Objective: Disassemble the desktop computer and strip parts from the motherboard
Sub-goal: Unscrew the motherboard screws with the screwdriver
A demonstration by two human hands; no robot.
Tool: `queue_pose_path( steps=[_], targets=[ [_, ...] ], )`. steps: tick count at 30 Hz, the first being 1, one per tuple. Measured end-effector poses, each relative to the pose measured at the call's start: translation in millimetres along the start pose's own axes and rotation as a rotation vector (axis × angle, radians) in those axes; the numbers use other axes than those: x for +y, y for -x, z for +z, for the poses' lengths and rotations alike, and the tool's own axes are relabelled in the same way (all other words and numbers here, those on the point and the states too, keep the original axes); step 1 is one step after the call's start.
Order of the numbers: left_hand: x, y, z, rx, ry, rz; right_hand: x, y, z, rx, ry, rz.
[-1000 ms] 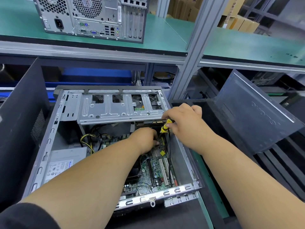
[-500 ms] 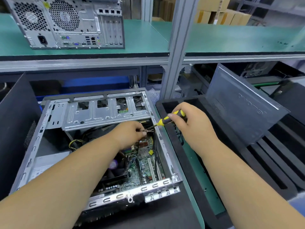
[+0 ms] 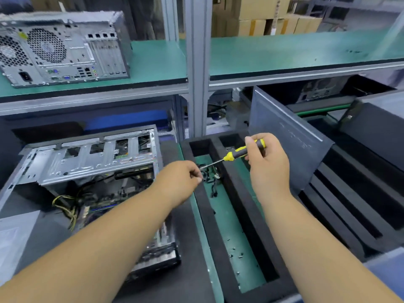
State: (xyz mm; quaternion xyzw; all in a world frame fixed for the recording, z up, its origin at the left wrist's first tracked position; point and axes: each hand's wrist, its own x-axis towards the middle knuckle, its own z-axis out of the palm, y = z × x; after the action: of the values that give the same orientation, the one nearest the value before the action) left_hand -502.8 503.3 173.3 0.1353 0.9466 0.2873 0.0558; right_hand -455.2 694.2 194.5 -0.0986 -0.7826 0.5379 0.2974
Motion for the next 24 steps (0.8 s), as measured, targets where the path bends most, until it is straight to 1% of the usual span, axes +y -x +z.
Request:
queue_pose_path(
  steps=[2,4,7,15,20,24],
  targets=[
    [13.2,-0.9,12.3,0.013,-0.1,0.004,2.6,-4.1,-12.2,0.039,-0.023,-0.025],
    [25.5,-1.2,24.3,-0.012,-0.145,0.013,5.1,-7.7,-22.0,0.053,-0.045,-0.037],
    [41.1,-0.9,40.2,-0.066,-0.173,0.008,11.3,-11.1,-29.7,0.017,-0.057,-0.034],
    [56.1,2.8,63.9,-0.109,-0.156,0.0,24.4,-15.8,-38.5,-0.08,-0.067,-0.012],
    [63.9,5.5,61.7,-0.062,-0.04,0.023,25.6,-17.8,-35.1,-0.145,-0.081,-0.005],
    [67.0,9.3,48.5,0.034,0.018,0.063,22.7,-20.8,-31.3,-0.171,-0.083,-0.021]
  ],
)
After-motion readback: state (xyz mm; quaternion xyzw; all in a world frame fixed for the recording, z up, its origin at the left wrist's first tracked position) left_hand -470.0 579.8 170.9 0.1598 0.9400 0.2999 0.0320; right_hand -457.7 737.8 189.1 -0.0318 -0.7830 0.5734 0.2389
